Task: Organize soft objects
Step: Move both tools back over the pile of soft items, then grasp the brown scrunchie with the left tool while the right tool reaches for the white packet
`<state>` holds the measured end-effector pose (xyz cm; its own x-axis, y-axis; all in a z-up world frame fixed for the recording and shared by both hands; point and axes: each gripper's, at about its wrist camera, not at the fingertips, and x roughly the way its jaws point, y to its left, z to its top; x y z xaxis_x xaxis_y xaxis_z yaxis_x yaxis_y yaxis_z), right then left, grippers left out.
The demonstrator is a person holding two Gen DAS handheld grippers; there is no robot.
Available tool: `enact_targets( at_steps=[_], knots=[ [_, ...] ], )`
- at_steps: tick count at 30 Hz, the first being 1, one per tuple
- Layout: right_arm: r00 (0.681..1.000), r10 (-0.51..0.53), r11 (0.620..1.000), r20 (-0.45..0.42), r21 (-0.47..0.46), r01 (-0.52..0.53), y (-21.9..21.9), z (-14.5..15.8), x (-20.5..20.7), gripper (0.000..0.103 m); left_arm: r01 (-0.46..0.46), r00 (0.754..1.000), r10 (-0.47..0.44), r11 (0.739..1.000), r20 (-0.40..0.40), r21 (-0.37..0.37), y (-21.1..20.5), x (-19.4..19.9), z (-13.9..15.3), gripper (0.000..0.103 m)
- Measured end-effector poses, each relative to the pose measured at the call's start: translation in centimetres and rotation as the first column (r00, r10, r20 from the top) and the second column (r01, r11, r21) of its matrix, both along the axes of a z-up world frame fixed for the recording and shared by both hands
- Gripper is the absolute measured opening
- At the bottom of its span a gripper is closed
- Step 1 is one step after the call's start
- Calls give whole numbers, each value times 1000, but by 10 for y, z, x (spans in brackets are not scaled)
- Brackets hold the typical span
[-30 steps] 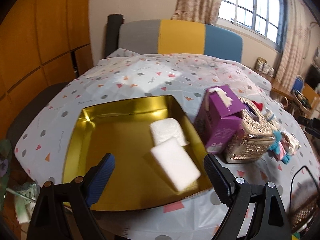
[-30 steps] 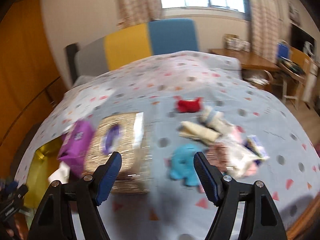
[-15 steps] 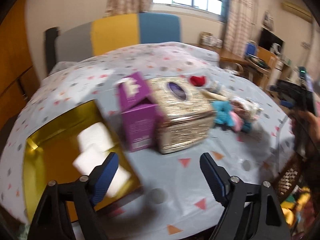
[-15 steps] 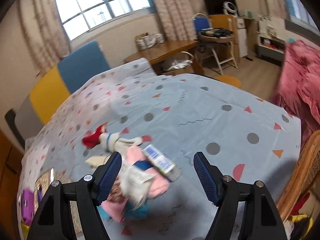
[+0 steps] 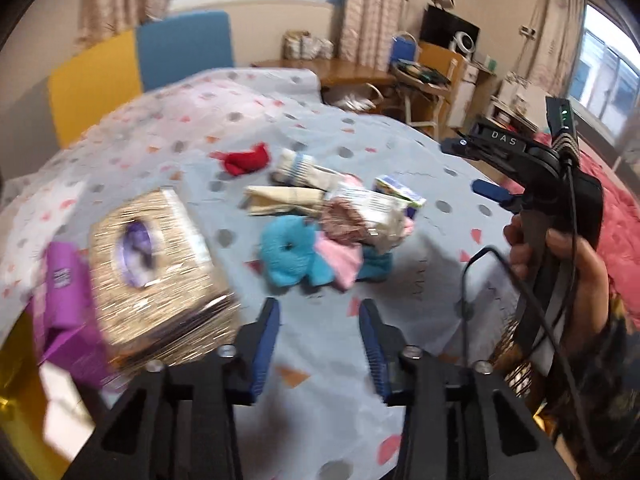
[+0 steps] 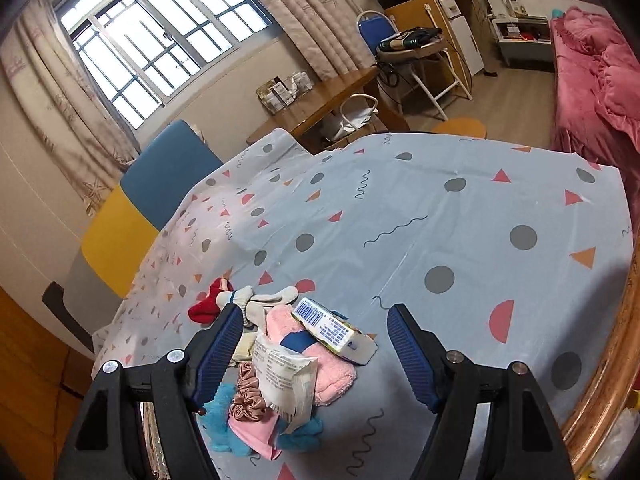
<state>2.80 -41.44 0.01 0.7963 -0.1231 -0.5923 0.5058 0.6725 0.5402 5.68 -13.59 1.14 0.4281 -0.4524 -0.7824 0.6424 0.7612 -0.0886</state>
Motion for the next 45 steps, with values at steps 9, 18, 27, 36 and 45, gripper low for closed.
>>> enact_targets(
  at_steps=[9,18,27,36,45],
  knots=[
    [999,30,999,27,45,-31,-2,-5,-1,76,77,990,-82,996,-112,-45,-79,40,-25,11],
    [998,51,994,44,98,-55,-5,-9,0,76,-15,995,23,997,-99,77,-119,90,-64,59],
    [998,55,989,44,137,-60,-8,-14,0,76,47,992,-49,999,-118,-20,-104,84,-63,9],
    [979,182,975,-93,148,-168,3,-23,26,76,52,998,-56,991,-25,-123,-56,45,-16,9],
    [802,359,864,-477,-155,-478,72,-23,101,76,21,1000,-23,990,-15,-143,-21,27,-4,9]
  ],
)
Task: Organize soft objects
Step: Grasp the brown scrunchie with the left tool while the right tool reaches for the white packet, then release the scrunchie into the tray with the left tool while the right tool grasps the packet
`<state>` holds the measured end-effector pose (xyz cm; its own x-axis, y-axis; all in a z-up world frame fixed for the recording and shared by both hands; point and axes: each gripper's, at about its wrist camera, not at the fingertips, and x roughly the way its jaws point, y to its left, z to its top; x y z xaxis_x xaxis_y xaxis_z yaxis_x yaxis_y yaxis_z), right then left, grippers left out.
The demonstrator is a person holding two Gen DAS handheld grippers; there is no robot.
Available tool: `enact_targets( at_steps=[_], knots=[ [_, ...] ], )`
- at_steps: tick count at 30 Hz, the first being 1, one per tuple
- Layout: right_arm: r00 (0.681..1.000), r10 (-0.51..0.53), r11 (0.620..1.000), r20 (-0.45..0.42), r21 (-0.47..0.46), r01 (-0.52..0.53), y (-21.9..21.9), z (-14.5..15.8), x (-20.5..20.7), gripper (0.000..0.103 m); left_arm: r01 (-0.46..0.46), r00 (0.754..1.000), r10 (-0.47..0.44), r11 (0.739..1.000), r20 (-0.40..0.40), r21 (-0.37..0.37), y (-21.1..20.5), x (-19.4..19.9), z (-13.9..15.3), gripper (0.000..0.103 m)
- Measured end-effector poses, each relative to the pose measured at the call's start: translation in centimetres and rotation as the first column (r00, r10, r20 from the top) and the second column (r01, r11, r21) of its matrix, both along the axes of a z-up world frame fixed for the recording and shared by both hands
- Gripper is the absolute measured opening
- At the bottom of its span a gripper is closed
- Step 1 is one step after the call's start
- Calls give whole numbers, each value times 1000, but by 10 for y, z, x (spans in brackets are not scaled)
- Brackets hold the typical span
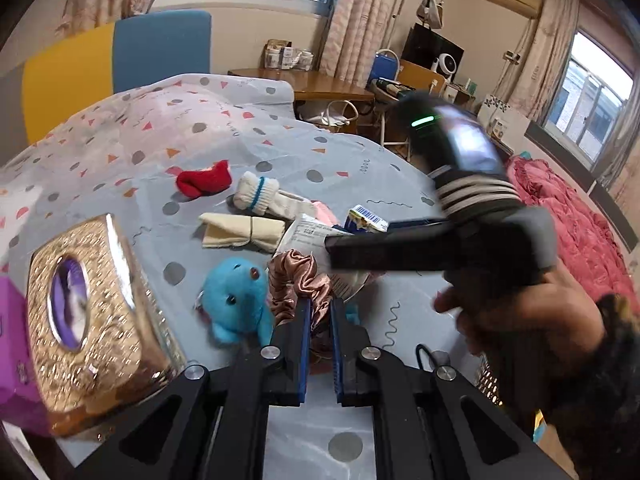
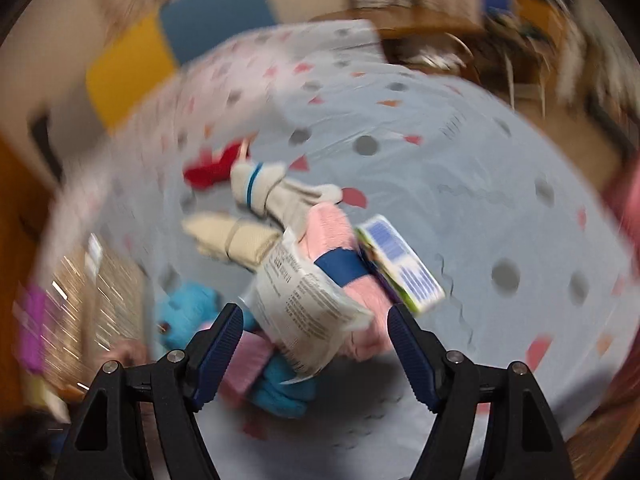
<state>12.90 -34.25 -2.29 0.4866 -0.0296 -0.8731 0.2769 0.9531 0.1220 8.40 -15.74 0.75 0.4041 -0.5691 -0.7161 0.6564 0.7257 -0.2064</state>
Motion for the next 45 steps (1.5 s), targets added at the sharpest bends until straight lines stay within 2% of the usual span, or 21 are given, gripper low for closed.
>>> enact_targets(
  at_steps=[2,4,6,8,10,12,16,18,21,22,25,28,31,35,38,40,42,44,45],
  knots=[
    [993,82,977,-84,-189,-97,24,-8,17,76,-8,1000,8,1000,2,-7,4,0,3,9],
    [978,133,945,-162,-278,-175,40,-24,28,76,-12,1000,12,1000,24,-11,7,1,11,9],
    [970,146,932,-196,-302,-202,46,-38,31,76,-26,999,27,999,43,-21,11,4,20,9],
    [971,143,927,-193,-317,-200,50,-46,33,76,-66,996,69,996,57,-54,22,12,35,9],
    [979,142,935,-146,-304,-180,48,-48,30,72,-115,990,123,988,73,-100,38,20,52,9],
    [977,154,929,-145,-314,-193,49,-49,28,67,-162,981,175,978,89,-130,56,28,66,9],
    [972,172,908,-160,-357,-220,57,-53,31,66,-265,949,289,948,129,-176,100,42,91,9],
    [970,173,899,-170,-376,-226,63,-54,30,67,-331,923,358,925,138,-187,130,48,101,9],
    [968,175,891,-178,-390,-233,65,-55,30,67,-425,878,456,884,149,-196,178,52,106,9],
    [968,175,889,-180,-394,-234,65,-56,30,67,-466,854,496,863,155,-195,199,51,107,9],
    [966,175,880,-188,-410,-239,67,-58,31,67,-555,799,583,809,146,-193,250,48,100,9],
    [964,178,865,-198,-435,-249,71,-61,30,67,-658,730,676,735,102,-163,305,45,78,9],
    [960,182,846,-212,-463,-263,74,-64,30,66,-717,688,723,690,61,-99,337,46,44,9],
    [959,183,837,-216,-477,-267,76,-66,30,65,-758,652,758,652,-20,-23,361,46,-2,10],
    [960,181,838,-211,-478,-263,75,-66,30,64,-755,654,753,655,-69,-3,366,52,-23,10],
    [961,182,839,-206,-477,-261,75,-65,29,63,-745,664,741,667,-103,-7,365,61,-31,12],
    [962,181,843,-202,-472,-258,74,-65,30,63,-747,661,741,664,-115,-11,365,65,-31,23],
    [964,178,851,-195,-461,-250,71,-64,30,63,-763,645,756,646,-109,-31,365,64,-27,64],
    [965,177,855,-192,-455,-247,69,-64,31,62,-775,631,770,630,-96,-44,367,59,-23,69]
  ],
)
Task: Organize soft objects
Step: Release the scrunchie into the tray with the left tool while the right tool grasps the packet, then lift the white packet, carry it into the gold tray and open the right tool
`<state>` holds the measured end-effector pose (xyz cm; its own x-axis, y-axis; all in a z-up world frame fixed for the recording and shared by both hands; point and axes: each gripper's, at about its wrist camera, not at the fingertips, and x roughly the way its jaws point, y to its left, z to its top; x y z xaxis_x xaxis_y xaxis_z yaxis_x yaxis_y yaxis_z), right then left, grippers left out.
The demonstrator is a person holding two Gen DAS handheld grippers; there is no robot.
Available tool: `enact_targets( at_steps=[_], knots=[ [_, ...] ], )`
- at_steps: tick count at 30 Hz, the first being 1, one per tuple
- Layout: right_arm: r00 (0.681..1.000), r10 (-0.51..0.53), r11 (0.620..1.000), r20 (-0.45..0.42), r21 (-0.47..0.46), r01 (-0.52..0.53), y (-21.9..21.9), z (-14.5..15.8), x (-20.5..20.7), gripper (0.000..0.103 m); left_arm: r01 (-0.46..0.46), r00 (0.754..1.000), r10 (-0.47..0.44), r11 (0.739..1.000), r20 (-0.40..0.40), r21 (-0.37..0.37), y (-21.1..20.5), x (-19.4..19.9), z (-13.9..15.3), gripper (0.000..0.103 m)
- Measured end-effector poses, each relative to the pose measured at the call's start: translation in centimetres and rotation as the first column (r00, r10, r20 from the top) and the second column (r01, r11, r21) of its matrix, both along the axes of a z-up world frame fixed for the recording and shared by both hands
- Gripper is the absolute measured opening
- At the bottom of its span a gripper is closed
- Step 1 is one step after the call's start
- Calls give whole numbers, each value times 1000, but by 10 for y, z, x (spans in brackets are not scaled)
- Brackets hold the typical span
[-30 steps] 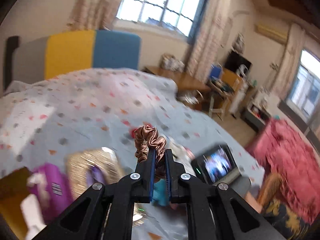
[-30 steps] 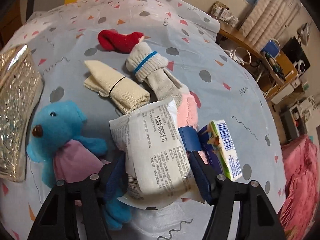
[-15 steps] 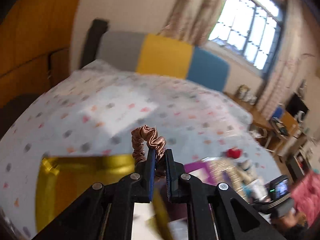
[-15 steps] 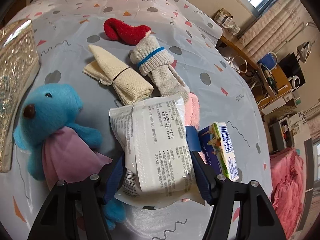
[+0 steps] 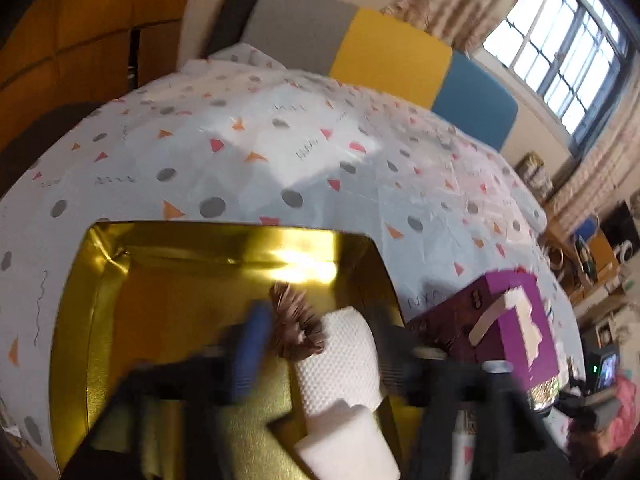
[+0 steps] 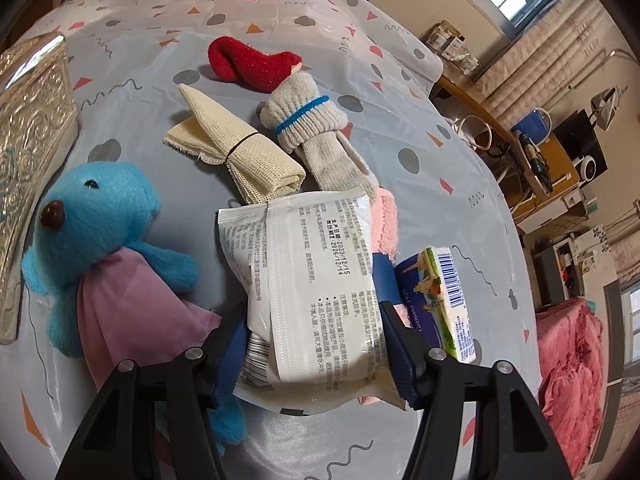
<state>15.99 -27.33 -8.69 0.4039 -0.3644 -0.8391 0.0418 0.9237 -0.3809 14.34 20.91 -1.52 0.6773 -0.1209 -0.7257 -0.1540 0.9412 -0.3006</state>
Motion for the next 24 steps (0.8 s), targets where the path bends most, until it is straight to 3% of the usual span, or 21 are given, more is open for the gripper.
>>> enact_targets(
  at_steps=[6,9,13,19,24],
  knots=[
    [999,-32,997,23,67,30,-10,6,2,59,3,1000,-4,999,24,35,-14,-30,9,70],
    [994,-83,982,68,178,69,-23,17,0,57,27,999,-30,997,36,67,-29,-49,10,70],
    [986,-147,947,84,299,116,-39,23,-3,57,67,997,-68,997,25,44,-47,-70,7,71],
    [983,-160,930,93,348,119,-41,25,-3,57,137,989,-141,984,33,116,-75,-92,10,71],
    [968,-190,901,164,420,106,-48,41,-11,57,155,986,-163,974,35,167,-77,-103,13,76]
  ],
)
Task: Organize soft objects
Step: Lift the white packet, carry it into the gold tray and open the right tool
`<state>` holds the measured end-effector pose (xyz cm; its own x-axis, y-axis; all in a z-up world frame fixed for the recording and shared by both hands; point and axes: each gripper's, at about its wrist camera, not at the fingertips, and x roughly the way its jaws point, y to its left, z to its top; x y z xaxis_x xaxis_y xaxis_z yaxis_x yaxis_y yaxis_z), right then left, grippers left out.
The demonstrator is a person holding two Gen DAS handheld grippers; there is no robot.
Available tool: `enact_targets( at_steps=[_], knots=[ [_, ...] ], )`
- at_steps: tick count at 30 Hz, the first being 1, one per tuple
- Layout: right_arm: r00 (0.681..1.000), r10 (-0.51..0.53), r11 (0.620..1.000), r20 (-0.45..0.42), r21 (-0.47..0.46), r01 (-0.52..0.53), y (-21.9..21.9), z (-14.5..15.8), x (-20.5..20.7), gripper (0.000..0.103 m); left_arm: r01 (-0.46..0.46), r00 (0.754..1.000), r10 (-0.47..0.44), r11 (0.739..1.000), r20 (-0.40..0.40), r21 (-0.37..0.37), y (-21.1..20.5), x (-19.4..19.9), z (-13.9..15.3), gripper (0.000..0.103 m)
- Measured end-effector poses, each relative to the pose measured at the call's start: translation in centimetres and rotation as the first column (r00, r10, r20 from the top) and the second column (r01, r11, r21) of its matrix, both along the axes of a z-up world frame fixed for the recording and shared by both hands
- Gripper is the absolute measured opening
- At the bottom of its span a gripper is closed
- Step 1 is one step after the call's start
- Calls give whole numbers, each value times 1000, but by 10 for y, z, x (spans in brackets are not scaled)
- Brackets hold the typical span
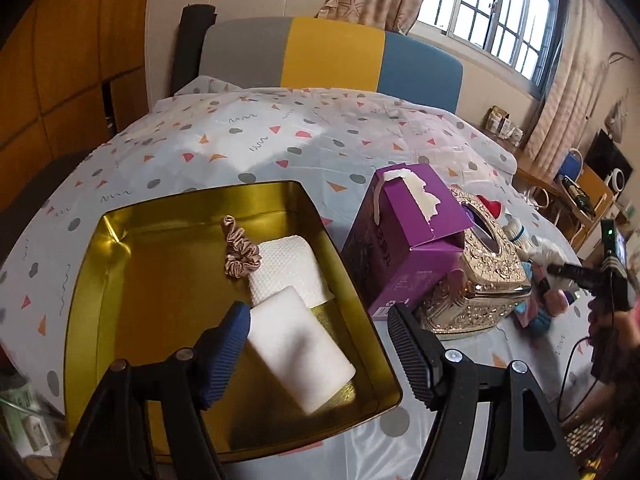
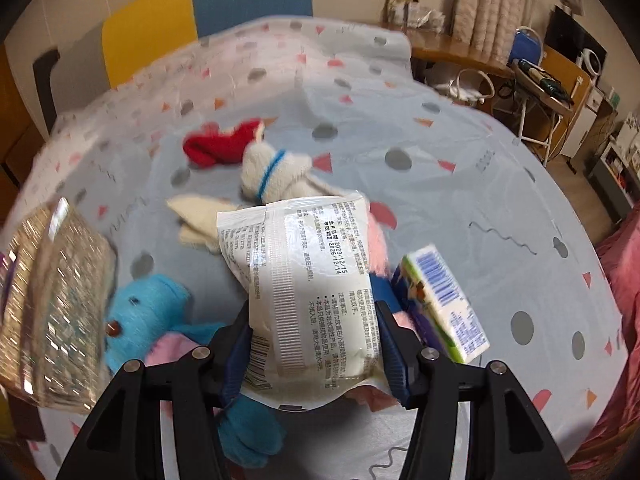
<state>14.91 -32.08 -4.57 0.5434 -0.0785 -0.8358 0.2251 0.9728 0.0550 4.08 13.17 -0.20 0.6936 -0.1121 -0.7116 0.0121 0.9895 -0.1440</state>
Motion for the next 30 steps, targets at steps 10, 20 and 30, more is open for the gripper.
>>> enact_targets(
  at_steps=[10,20,30],
  knots=[
    [989,74,994,132,67,-83,58,66,23,57,-77,997,77,997,-17,-20,34,-18,-9,76],
    [828,499,851,255,38,-524,257,143,18,57,-149,989,149,988,-5,-33,60,-29,-6,76],
    [649,758,646,62,64,-760,406,74,-17,57,-191,981,192,981,19,-19,81,-51,-3,76]
  ],
)
